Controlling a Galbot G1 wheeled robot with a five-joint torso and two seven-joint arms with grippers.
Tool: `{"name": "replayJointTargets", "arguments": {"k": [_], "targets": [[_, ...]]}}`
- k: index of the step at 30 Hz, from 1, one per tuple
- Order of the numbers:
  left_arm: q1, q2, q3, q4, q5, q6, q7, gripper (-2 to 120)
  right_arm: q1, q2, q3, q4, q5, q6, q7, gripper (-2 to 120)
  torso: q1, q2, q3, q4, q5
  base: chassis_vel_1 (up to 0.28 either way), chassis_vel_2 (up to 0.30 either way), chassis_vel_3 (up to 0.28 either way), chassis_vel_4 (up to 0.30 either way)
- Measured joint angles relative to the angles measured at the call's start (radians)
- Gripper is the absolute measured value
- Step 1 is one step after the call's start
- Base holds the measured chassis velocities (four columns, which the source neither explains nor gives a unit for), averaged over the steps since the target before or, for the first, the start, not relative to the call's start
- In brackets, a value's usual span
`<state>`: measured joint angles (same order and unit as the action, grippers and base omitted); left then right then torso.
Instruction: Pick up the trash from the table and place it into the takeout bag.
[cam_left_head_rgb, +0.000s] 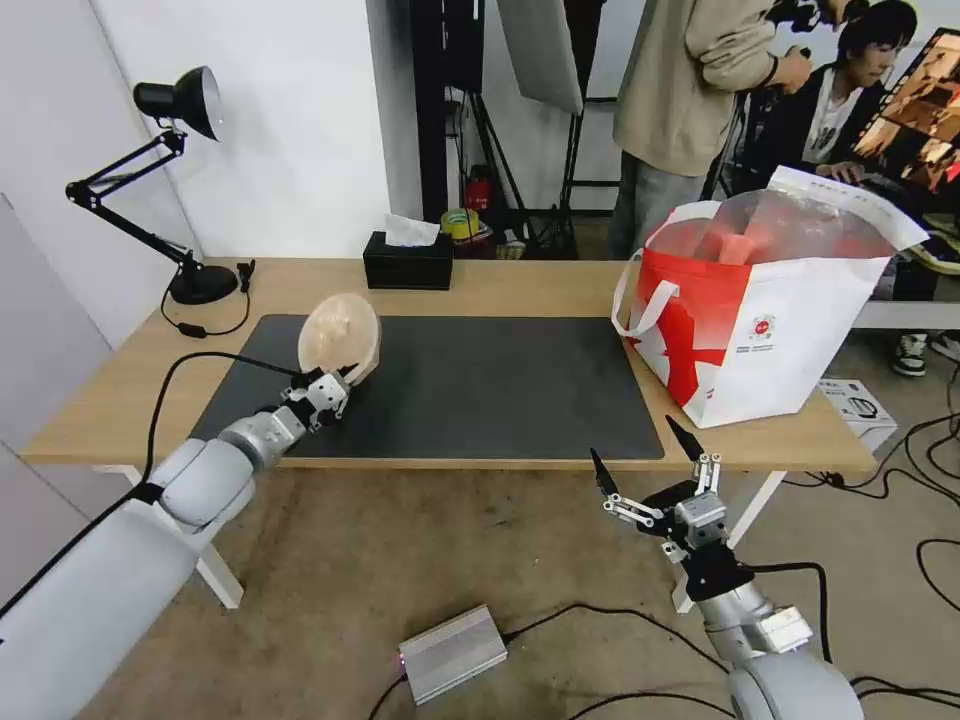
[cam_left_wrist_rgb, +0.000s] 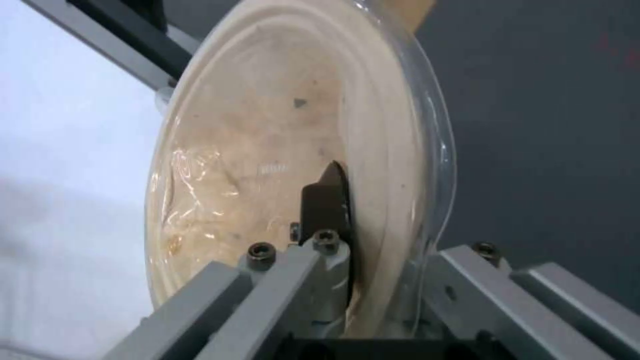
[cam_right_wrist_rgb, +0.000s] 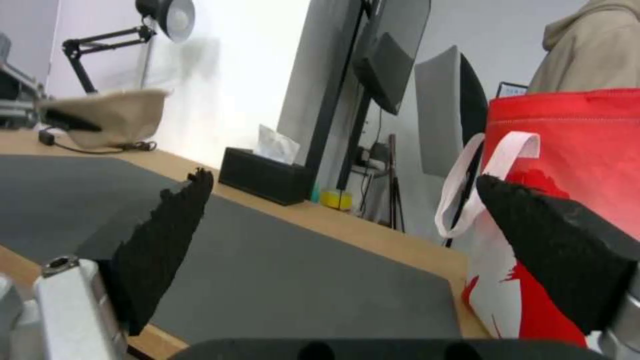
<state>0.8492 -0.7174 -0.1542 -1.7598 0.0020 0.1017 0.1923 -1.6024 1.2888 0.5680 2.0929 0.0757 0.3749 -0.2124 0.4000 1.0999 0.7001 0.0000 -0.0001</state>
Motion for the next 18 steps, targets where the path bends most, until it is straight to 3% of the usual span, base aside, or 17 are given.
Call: {"name": "replayJointTargets", "arguments": {"k": [3,10,14,18], "targets": [[-0.041,0.081,0.002,-0.050,-0.077,-0.045,-0.043,1,0.000,0.000,0.000,0.000,0.000,0.000,0.000,100,0.000,0.000,0.000,0.0001,0.0000,0.000,0.000,0.000,0.000],[-0.113,0.144,0.019,-0.102,-0.122,-0.069,-0.059,1,0.000,0.000,0.000,0.000,0.000,0.000,0.000,100,0.000,0.000,0.000,0.0001,0.0002,0.000,0.000,0.000,0.000],[-0.187,0.171,0.061,-0.126,-0.140,-0.069,-0.068,1,0.000,0.000,0.000,0.000,0.000,0.000,0.000,100,0.000,0.000,0.000,0.0001,0.0001,0.000,0.000,0.000,0.000],[-0.344,0.176,0.189,-0.112,-0.173,-0.059,-0.090,1,0.000,0.000,0.000,0.000,0.000,0.000,0.000,100,0.000,0.000,0.000,0.0000,0.0002,0.000,0.000,0.000,0.000]]}}
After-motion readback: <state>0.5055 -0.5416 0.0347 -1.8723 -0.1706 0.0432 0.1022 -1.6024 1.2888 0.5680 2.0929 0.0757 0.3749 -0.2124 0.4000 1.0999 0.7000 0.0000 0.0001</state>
